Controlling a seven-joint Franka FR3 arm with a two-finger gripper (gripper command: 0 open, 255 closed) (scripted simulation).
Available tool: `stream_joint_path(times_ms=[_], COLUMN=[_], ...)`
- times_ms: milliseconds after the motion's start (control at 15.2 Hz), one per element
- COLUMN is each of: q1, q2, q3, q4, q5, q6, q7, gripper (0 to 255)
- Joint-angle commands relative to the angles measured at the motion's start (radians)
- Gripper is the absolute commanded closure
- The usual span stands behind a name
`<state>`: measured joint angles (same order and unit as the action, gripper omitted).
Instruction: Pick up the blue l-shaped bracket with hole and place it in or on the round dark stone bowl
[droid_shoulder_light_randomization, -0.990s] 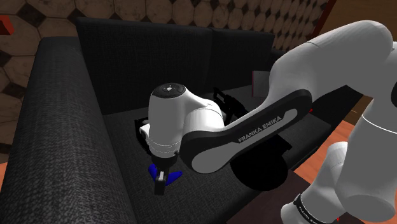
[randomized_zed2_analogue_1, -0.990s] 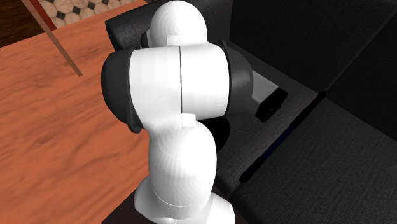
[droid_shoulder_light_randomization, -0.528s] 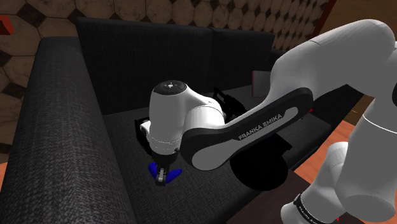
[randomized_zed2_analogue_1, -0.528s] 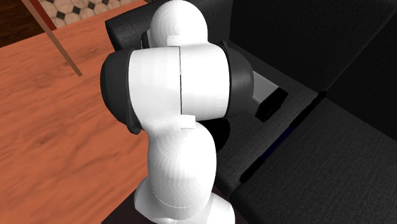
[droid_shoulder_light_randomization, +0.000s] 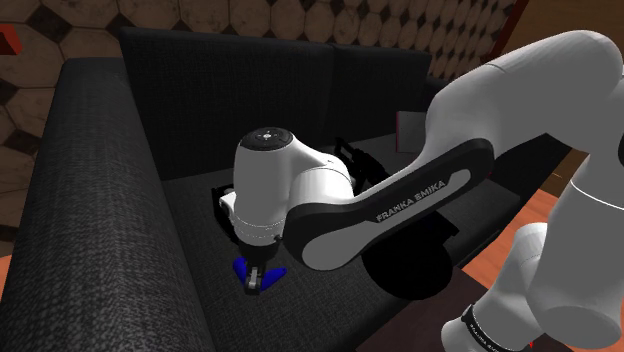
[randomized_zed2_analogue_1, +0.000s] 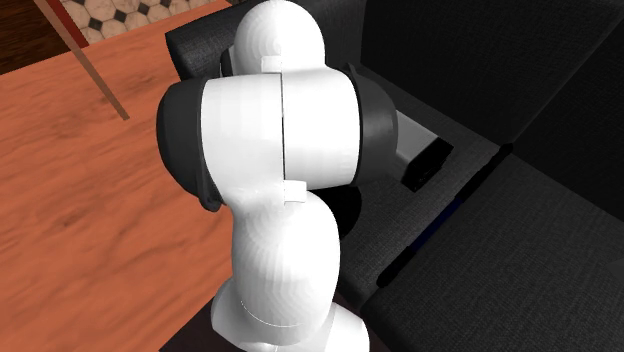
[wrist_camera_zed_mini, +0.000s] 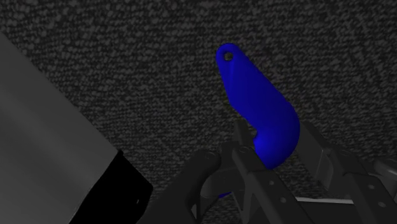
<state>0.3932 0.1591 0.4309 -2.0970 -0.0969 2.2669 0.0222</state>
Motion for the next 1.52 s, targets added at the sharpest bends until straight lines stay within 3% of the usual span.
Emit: stream_joint_path(times_ms=[0,1452], q1=[-0.001,-0.012], q2=[-0.006,-0.124], q3=[0.002,0.008], q4=[0.007,0.179], q5=[0.008,0.075], q6=[-0.017,-0.295], q7=[-0.007,-0.055], gripper=[255,255])
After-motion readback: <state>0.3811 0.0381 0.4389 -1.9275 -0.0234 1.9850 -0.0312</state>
